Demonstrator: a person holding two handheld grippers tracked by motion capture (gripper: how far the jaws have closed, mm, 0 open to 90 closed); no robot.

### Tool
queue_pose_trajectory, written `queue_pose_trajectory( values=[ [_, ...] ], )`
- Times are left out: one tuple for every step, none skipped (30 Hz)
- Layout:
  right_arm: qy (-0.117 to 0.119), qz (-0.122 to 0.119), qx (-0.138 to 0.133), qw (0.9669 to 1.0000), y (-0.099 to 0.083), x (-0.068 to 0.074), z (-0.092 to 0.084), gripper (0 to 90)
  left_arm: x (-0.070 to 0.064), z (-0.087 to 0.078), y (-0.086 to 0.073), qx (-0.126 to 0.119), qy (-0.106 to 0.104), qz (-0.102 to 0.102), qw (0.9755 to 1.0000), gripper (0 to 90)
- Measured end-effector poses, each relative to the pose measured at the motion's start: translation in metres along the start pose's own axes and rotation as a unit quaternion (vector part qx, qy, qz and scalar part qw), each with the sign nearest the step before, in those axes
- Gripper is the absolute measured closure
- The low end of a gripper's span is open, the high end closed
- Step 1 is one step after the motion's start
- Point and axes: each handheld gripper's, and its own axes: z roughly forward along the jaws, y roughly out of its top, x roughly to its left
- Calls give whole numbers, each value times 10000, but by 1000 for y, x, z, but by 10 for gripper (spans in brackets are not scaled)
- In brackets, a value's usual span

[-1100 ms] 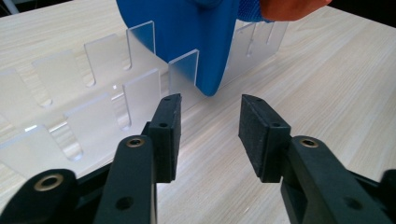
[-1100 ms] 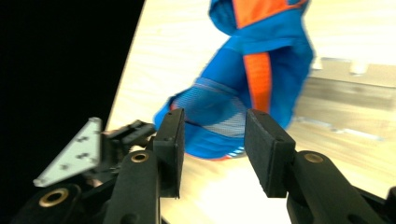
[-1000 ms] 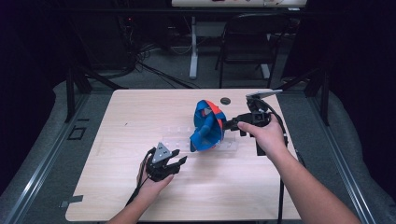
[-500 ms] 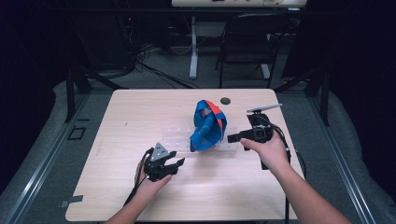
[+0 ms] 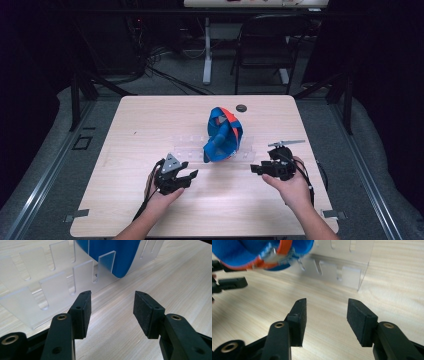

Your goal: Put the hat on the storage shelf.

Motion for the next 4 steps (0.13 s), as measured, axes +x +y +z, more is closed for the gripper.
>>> queue_pose_trajectory(
  values=[
    [-10, -16, -57, 10000, -8, 0, 1, 509, 0, 0, 0, 5, -6, 41, 10000, 494],
    [-64, -61, -99, 9999, -14, -1, 1, 506, 0, 0, 0, -12, -10, 34, 10000, 494],
    [-166, -170, -199, 9995, -21, -1, 2, 499, 0, 0, 0, -12, -10, 34, 10000, 494],
    [-166, -170, -199, 9995, -21, -1, 2, 499, 0, 0, 0, -34, -36, 8, 10000, 494]
  ],
)
